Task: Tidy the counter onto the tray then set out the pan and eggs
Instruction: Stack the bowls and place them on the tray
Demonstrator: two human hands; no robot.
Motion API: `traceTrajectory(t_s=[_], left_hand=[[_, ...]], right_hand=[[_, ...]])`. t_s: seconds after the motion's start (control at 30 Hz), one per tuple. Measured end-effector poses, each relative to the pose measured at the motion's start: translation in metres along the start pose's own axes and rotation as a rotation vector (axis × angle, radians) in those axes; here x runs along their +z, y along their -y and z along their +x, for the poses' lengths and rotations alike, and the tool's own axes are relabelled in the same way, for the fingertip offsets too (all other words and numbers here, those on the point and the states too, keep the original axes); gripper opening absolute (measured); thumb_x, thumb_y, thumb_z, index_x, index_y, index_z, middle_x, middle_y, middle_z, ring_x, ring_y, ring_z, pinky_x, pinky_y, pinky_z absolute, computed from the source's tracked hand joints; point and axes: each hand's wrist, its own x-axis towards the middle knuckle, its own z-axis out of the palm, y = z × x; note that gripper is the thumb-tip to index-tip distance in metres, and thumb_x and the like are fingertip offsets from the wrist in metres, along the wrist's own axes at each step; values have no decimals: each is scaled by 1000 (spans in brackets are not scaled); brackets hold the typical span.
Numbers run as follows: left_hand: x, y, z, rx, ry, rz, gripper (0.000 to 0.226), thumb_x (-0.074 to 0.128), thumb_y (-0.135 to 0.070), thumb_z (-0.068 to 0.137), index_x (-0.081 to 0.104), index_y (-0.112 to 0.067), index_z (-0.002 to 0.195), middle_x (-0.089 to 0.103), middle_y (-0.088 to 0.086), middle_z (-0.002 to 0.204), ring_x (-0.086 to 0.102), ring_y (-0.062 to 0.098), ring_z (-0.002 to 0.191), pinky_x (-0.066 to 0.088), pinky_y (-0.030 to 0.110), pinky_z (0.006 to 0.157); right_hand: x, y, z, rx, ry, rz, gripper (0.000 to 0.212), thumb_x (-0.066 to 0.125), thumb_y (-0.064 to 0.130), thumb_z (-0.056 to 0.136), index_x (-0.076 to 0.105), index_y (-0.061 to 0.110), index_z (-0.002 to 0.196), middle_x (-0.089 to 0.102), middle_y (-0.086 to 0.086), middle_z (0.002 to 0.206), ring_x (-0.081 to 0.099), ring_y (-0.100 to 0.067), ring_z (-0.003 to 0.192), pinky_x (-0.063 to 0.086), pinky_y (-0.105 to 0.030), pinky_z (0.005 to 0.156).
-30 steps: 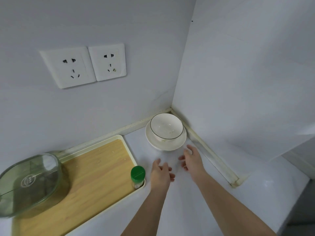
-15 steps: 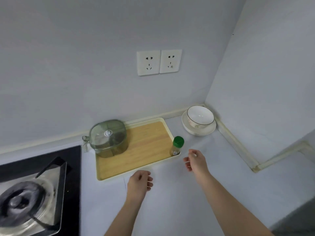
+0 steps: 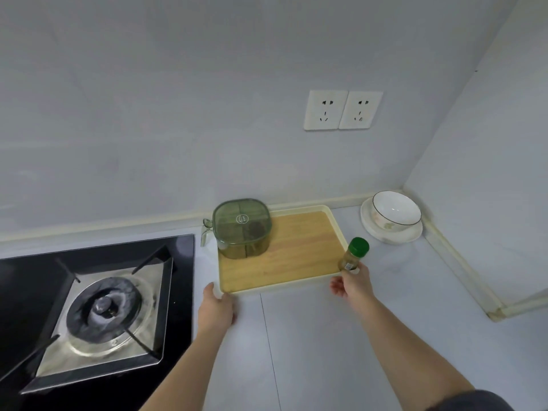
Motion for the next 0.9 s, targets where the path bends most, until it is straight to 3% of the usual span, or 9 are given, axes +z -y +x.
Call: traceTrajectory(t_s=[0.1, 0.27, 0.37, 0.5, 0.63, 0.9], left_hand=[[8, 0, 9, -4, 7, -56, 50, 40, -19, 100, 30, -23, 149, 63, 15, 93, 56, 21, 63, 44, 26, 49], [23, 5, 25, 16, -114, 15, 47, 33, -13, 98, 45, -25, 141, 65, 19, 103, 61, 34, 80, 50, 33, 64], [29, 6, 26, 40, -144, 30, 43, 31, -4, 92, 56, -23, 122, 63, 13, 83, 59, 35, 76, 45, 31, 59], [38, 3, 27, 26, -151, 69, 43, 31, 1, 86, 57, -24, 109, 62, 15, 77, 57, 35, 73, 44, 32, 58], [59, -5, 23, 30, -112, 84, 45, 29, 3, 82, 58, -22, 106, 62, 15, 78, 57, 34, 72, 45, 31, 59], [98, -14, 19, 30, -67, 75, 57, 30, 2, 78, 55, -25, 122, 65, 16, 87, 61, 38, 83, 47, 31, 61]], right_hand=[[-2, -1, 7, 7, 4, 8, 9, 45, 5, 92, 50, 11, 91, 57, -17, 67, 56, -25, 49, 53, -42, 63], [-12, -2, 27, 24, 16, 26, 15, 44, -2, 91, 55, 8, 96, 57, -17, 69, 56, -24, 52, 52, -36, 56], [-16, -3, 35, 29, 30, 34, 23, 43, -2, 91, 54, 10, 107, 58, -19, 72, 57, -24, 52, 54, -34, 54], [-25, 1, 39, 33, 50, 56, 26, 42, -2, 93, 52, 11, 113, 58, -19, 74, 58, -24, 55, 55, -28, 47], [-42, 3, 50, 26, 9, 82, 28, 42, -2, 93, 54, 11, 116, 57, -18, 71, 58, -24, 55, 55, -28, 47], [-74, 14, 69, 19, -25, 84, 36, 40, -5, 92, 52, 17, 118, 57, -18, 74, 58, -24, 57, 55, -29, 49]])
